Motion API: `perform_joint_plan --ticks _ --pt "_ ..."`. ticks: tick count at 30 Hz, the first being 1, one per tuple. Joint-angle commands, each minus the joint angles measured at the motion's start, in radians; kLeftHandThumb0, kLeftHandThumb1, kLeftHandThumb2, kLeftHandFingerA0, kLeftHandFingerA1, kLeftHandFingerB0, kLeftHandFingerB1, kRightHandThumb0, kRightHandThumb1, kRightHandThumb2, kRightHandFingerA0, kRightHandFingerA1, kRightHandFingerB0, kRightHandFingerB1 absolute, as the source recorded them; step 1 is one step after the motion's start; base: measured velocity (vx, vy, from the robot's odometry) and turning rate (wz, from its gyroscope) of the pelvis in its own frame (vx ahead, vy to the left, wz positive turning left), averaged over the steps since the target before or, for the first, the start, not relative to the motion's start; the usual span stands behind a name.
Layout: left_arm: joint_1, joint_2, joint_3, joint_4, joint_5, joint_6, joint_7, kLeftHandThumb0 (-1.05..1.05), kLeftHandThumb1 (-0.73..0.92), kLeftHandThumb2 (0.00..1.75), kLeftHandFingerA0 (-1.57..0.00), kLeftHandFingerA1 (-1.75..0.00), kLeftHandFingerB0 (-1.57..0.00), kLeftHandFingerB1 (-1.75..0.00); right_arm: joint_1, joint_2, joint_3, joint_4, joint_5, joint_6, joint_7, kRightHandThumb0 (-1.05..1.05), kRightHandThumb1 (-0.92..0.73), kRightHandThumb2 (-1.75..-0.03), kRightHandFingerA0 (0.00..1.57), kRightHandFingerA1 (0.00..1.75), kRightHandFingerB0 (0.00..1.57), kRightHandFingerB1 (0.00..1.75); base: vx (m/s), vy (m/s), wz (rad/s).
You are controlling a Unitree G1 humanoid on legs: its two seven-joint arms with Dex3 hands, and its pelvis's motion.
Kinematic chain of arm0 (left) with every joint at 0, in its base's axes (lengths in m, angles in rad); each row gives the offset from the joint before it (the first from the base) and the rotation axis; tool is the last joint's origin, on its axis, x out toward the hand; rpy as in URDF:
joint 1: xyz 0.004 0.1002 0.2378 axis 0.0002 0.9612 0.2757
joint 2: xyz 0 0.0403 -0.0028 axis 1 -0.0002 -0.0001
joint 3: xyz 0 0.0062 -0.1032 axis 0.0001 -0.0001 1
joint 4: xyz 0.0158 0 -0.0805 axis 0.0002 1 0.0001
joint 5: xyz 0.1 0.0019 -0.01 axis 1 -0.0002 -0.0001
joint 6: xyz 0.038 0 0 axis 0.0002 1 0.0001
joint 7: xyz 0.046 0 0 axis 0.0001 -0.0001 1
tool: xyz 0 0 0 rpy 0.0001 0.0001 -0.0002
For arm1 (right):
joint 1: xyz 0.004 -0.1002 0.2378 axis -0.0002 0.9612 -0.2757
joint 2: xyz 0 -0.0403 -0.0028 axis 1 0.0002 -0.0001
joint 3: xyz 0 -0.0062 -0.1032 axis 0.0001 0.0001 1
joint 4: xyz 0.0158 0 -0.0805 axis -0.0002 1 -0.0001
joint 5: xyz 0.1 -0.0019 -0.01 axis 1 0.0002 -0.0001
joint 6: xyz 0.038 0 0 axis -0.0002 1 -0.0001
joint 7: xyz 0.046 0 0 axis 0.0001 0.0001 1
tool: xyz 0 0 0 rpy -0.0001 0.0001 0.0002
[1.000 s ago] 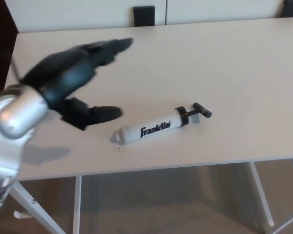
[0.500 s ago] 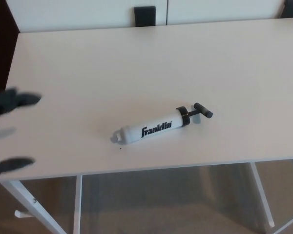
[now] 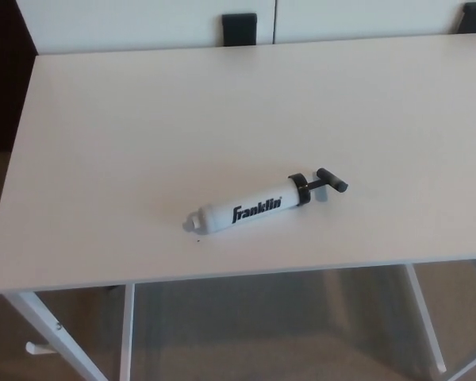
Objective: The robot walks towards a desk on which an air pump is kept in the middle. It lifts it up and holds it with its left hand and uses its right hand to compress it by pushing its handle inwards.
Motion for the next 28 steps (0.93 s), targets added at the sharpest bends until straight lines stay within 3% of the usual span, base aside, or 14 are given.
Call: perform_joint_plan --ticks 1,2,3,10,11,12,13,14,15,17,18,21,22,28 --pt "0.473 0.152 0.450 0.068 -0.896 -0.164 -0.766 -0.38 0.48 0.55 -0.45 -0.36 -0.52 -0.36 -0.026 -0.151 -0.091 0.123 0.032 0.203 -0.006 -0.68 -0.63 -0.97 0.31 0.52 0.26 0.48 0.00 0.000 0.00" --pt "0.470 0.153 0.435 0.079 -0.892 -0.171 -0.766 -0.36 0.48 0.55 -0.47 -0.38 -0.54 -0.37 -0.028 -0.152 -0.090 0.124 0.032 0.203 -0.005 -0.59 -0.77 -0.65 0.34 0.39 0.34 0.36 0.00 0.000 0.00" --pt "0.429 0.171 0.385 0.163 -0.825 -0.153 -0.766 -0.39 0.44 0.54 -0.63 -0.43 -0.63 -0.40 -0.032 -0.158 -0.086 0.134 0.026 0.201 -0.001 -0.70 -0.63 -0.97 0.31 0.52 0.25 0.48 0.00 0.000 0.00" --pt "0.118 0.126 0.263 0.626 -0.529 -0.068 -0.728 -0.44 0.53 0.56 -0.64 -0.45 -0.67 -0.42 -0.073 -0.188 -0.076 0.187 0.014 0.189 0.022 -0.72 -0.63 -0.98 0.29 0.52 0.26 0.48 0.00 0.000 0.00" --pt "0.076 0.100 0.237 0.652 -0.473 -0.048 -0.612 -0.38 0.48 0.82 -0.59 -0.59 -0.50 -0.53 -0.083 -0.185 -0.071 0.201 0.013 0.184 0.022 -0.63 -0.75 -0.64 0.38 0.41 0.35 0.37 0.00 0.000 0.00" --pt "0.054 0.085 0.217 0.662 -0.442 -0.036 -0.530 -0.38 0.48 0.82 -0.59 -0.59 -0.50 -0.53 -0.088 -0.183 -0.068 0.210 0.014 0.180 0.023 -0.63 -0.75 -0.64 0.38 0.41 0.35 0.37 0.00 0.000 0.00" --pt "-0.002 0.031 0.143 0.659 -0.326 -0.026 -0.301 -0.38 0.52 0.56 -0.47 -0.41 -0.51 -0.37 -0.091 -0.181 -0.067 0.213 0.017 0.185 0.021 -0.67 -0.60 -0.98 0.37 0.56 0.24 0.48 0.00 0.000 0.00" --pt "-0.041 -0.006 0.092 0.658 -0.244 -0.023 -0.144 -0.38 0.52 0.56 -0.47 -0.41 -0.51 -0.37 -0.092 -0.180 -0.066 0.214 0.020 0.189 0.019 -0.67 -0.60 -0.98 0.37 0.56 0.24 0.48 0.00 0.000 0.00" --pt "-0.101 -0.047 0.037 0.706 -0.170 -0.022 -0.014 -0.39 0.49 0.55 -0.30 -0.39 -0.42 -0.37 -0.093 -0.187 -0.070 0.215 0.026 0.198 0.023 -0.63 -0.59 -0.98 0.34 0.56 0.19 0.47 0.00 0.000 0.00" --pt "-0.143 -0.071 0.004 0.746 -0.127 -0.024 0.062 -0.39 0.49 0.55 -0.30 -0.39 -0.42 -0.37 -0.095 -0.192 -0.072 0.216 0.029 0.203 0.027 -0.63 -0.59 -0.98 0.34 0.56 0.19 0.47 0.00 0.000 0.00" --pt "-0.183 -0.098 -0.020 0.798 -0.103 -0.032 0.113 -0.45 0.47 0.70 -0.31 -0.49 -0.34 -0.44 -0.096 -0.196 -0.075 0.226 0.028 0.204 0.026 -0.58 -0.59 -0.99 0.34 0.57 0.18 0.47 0.00 0.000 0.00" --pt "-0.237 -0.142 -0.053 0.863 -0.079 -0.035 0.186 -0.35 0.58 0.57 -0.33 -0.41 -0.37 -0.37 -0.088 -0.197 -0.077 0.251 0.024 0.202 0.028 -0.60 -0.60 -0.99 0.33 0.56 0.16 0.46 0.00 0.000 0.00" --pt "-0.267 -0.156 -0.084 0.879 -0.053 -0.033 0.218 -0.36 0.60 0.58 -0.31 -0.40 -0.35 -0.35 -0.091 -0.199 -0.075 0.260 0.020 0.204 0.027 -0.59 -0.79 -0.63 0.36 0.40 0.28 0.34 0.00 0.000 0.00" --pt "-0.350 -0.159 -0.156 0.935 -0.018 -0.050 0.251 -0.36 0.63 0.59 -0.32 -0.42 -0.28 -0.35 -0.144 -0.214 -0.070 0.314 0.012 0.218 0.023 -0.60 -0.79 -0.63 0.32 0.39 0.26 0.33 0.00 0.000 0.00"
